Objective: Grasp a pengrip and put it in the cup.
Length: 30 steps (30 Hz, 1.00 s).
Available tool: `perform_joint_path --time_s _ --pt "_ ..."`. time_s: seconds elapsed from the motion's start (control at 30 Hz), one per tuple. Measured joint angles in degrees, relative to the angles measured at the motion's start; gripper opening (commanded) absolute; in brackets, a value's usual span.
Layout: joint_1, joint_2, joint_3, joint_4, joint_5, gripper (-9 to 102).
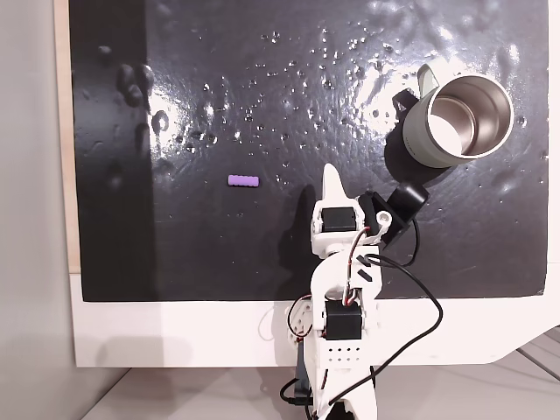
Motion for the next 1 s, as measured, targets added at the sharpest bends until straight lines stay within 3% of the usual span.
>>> perform_joint_path --time_s 0.23,0.47,0.73,1.0 --pt "-4.7 -0.9 -5.6 8.2 -2.3 0" --pt "-12.2 -16.6 -28.9 19.3 0.7 0" --pt "-20.0 -39.8 -57.1 34.7 13.2 0" --pt "-25.0 -57.1 -71.2 40.6 27.9 19"
